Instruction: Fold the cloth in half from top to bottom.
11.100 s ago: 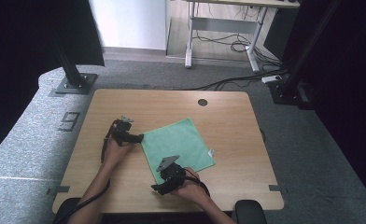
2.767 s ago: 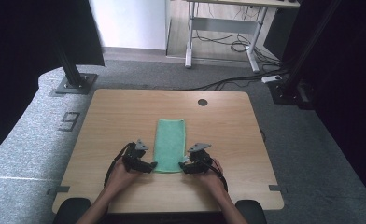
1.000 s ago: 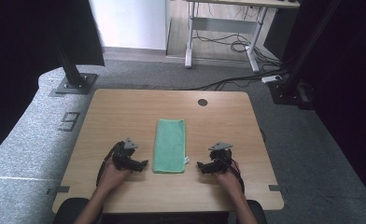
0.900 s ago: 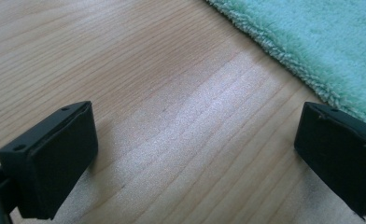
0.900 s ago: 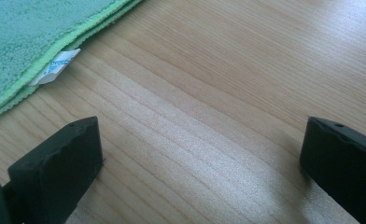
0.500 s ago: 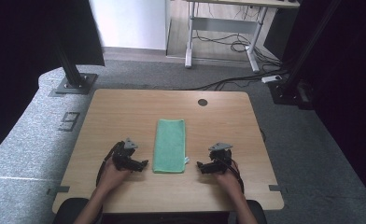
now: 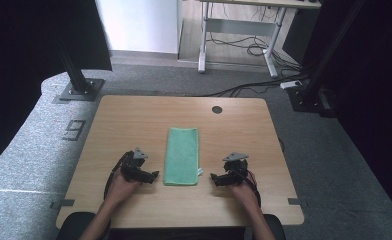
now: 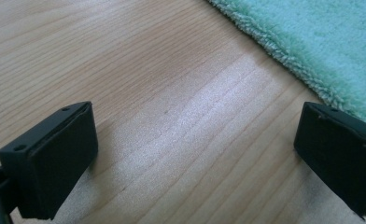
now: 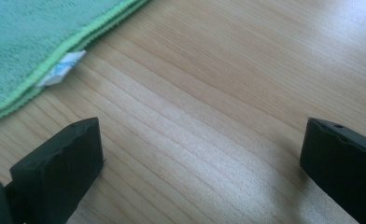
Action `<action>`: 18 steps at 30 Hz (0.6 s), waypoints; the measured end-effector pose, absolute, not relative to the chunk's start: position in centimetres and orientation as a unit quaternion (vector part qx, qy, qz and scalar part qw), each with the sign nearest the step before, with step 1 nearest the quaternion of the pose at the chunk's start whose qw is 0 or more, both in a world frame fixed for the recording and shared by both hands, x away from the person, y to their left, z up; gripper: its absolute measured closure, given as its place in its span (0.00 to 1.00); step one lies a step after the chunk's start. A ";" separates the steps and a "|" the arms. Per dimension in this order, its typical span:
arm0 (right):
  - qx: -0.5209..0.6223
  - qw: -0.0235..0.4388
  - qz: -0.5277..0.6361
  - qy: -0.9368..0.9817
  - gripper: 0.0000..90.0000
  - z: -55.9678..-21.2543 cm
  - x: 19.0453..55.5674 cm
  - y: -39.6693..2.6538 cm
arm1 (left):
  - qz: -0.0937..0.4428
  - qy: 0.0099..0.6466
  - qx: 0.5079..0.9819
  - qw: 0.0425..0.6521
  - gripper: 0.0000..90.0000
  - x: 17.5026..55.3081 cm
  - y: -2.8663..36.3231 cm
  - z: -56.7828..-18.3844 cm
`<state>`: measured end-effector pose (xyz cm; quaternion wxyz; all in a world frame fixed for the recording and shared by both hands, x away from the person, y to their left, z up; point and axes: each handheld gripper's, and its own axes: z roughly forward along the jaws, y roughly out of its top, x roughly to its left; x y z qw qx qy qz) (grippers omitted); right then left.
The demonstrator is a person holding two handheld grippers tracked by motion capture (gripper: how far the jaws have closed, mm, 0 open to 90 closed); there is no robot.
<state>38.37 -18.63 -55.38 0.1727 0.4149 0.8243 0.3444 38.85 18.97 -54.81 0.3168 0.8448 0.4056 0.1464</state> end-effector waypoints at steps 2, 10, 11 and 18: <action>0.413 0.175 0.350 0.822 0.00 -55.1 38.3 -18.4 | 0.147 0.407 0.844 0.316 0.00 39.0 18.8 -54.8; 0.388 0.164 0.378 0.824 0.00 -54.2 38.3 -15.9 | 0.142 0.397 0.834 0.356 0.00 39.0 17.3 -53.9; 0.385 0.162 0.378 0.826 0.00 -54.1 38.3 -15.6 | 0.142 0.394 0.836 0.354 0.00 38.9 17.1 -53.9; 0.371 0.154 0.381 0.833 0.00 -54.5 38.5 -13.0 | 0.141 0.380 0.852 0.332 0.00 38.6 15.7 -54.7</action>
